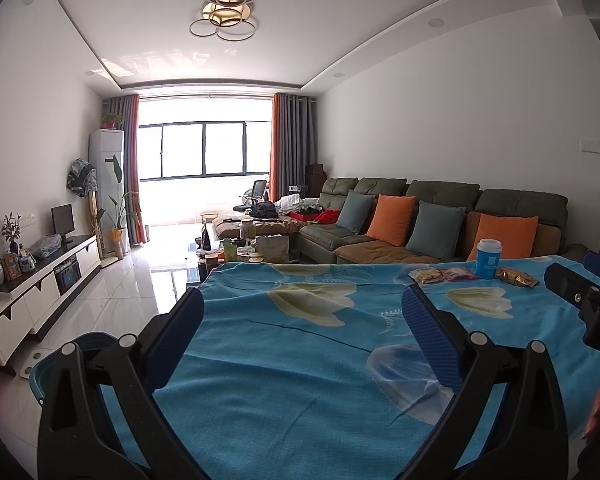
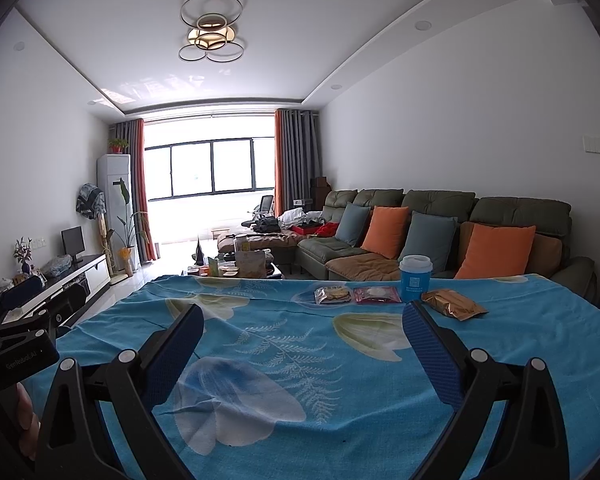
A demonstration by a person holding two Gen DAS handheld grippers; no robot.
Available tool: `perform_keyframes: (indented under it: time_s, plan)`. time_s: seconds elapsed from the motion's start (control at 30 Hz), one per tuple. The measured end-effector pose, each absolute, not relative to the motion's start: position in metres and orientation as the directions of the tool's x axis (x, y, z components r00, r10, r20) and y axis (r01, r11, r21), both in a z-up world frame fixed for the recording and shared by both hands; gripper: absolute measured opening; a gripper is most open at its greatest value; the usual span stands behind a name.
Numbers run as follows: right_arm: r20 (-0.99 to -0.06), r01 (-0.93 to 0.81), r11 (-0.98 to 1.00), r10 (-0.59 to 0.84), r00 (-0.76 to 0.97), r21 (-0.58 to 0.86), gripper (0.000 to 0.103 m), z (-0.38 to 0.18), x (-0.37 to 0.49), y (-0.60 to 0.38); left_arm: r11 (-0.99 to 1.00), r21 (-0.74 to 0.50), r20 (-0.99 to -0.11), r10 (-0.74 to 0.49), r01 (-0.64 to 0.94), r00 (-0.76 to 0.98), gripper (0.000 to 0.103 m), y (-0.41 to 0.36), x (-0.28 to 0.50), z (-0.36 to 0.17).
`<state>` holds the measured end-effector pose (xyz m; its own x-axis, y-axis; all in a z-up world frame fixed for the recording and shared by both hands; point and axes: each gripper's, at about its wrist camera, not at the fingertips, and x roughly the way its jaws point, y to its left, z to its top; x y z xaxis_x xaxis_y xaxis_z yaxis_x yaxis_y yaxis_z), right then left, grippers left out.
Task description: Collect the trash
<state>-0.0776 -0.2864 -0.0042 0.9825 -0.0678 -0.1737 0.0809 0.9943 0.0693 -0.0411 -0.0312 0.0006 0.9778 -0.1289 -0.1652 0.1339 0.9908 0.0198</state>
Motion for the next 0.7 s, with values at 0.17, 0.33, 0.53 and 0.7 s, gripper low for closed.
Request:
perform_keyframes:
  time_s: [0.17, 0.33, 0.53, 0.7]
  plan:
    - [-0.174, 0.081, 0.994, -0.069, 0.982, 0.066, 0.096, -0.0038, -0.0768, -0.2871, 0.991, 0.019, -0.166, -0.127, 0.132, 0.978, 0.097, -0.0317, -0.0402, 0.0]
    - [-0.175, 0.082, 0.994, -0.069, 0.982, 0.067, 0.096, -0.0042, -0.0773, -0.2863, 0.991, 0.023, -0.166, -0.124, 0.129, 0.978, 0.097, -0.0322, -0.0395, -0.0021]
    - [-0.172, 0.081, 0.995, -0.069, 0.983, 0.063, 0.096, -0.0051, -0.0759, -0.2859, 0.992, 0.024, -0.171, -0.121, 0.127, 0.978, 0.097, -0.0332, -0.0369, -0.005]
    - [-0.175, 0.082, 0.995, -0.07, 0.982, 0.065, 0.096, -0.0055, -0.0748, -0.286, 0.991, 0.024, -0.173, -0.123, 0.129, 0.977, 0.097, -0.033, -0.0365, -0.0052]
